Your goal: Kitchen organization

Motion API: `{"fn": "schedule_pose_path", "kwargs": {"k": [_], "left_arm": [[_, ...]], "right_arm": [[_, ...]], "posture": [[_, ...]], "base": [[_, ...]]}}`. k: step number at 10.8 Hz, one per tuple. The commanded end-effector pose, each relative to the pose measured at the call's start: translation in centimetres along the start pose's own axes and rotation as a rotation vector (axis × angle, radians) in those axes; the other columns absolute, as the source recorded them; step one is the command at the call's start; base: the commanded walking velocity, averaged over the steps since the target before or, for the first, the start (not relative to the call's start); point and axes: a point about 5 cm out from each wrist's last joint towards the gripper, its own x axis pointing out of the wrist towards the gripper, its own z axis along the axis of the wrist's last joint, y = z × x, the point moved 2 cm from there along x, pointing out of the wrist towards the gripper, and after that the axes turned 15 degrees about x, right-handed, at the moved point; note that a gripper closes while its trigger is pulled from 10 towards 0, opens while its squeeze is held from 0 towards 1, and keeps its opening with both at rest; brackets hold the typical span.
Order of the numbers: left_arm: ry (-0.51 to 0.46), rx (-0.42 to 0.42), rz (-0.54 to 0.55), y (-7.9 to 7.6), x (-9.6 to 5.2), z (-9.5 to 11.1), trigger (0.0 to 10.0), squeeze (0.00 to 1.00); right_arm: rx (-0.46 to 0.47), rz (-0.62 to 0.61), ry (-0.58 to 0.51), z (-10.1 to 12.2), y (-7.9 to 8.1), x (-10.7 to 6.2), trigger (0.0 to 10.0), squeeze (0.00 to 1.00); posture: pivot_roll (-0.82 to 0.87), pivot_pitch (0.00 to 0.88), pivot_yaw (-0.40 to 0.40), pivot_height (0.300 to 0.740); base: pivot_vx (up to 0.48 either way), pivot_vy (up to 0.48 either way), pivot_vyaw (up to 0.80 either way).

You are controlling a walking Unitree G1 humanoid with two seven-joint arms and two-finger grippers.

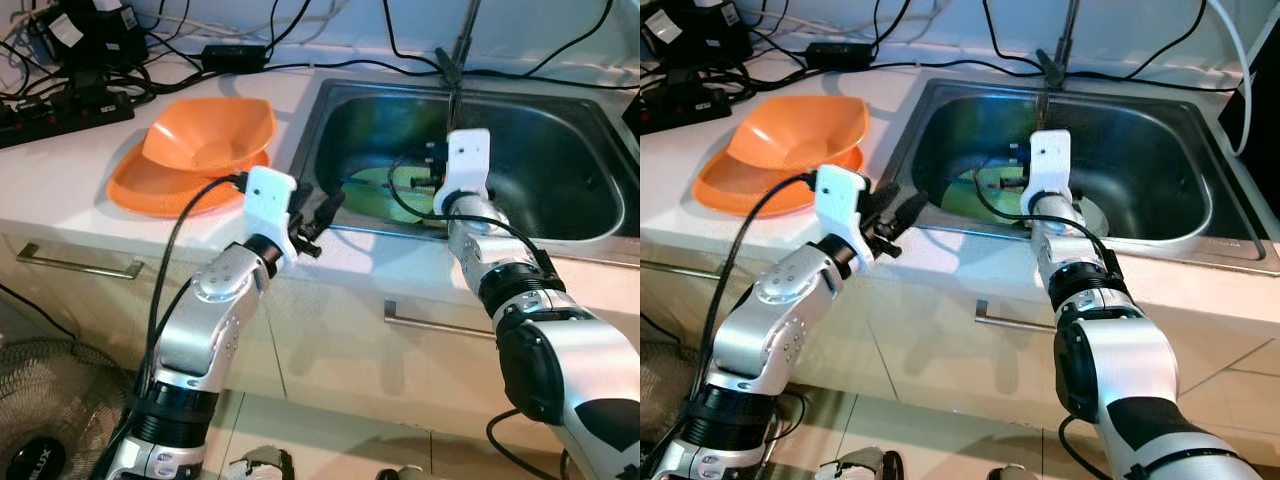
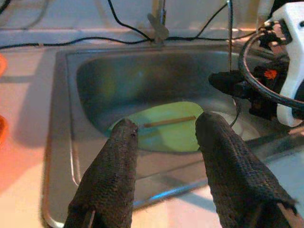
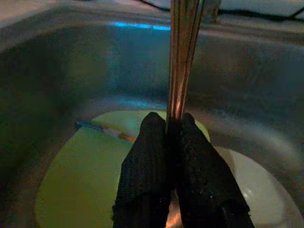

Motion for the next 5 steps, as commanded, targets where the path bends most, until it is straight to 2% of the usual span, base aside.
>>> {"fn": "schedule_pose_path", "kwargs": {"k": [1,4,5], "left_arm": [[0.016,0.012,-0.004,-0.3,-0.2,-0.1,10.0,0.00],[0.064,0.009,-0.046,-1.2,-0.3,-0.8,10.0,0.00],[0.065,0.004,-0.050,-1.4,-0.3,-0.8,10.0,0.00]], "right_arm": [[0.022,-0.024,0.006,0.6,-0.1,0.2,10.0,0.00],[0.016,-0.005,0.042,-0.4,0.3,0.1,10.0,0.00],[0.015,0.001,0.040,-0.4,0.4,0.1,10.0,0.96]], "posture": [[0.18,0.055,0.018,0.740],[0.18,0.058,0.021,0.740],[0.18,0.058,0.021,0.740]], "base": [[0.000,0.000,0.00],[0.000,0.000,0.00],[0.000,0.000,0.00]]}}
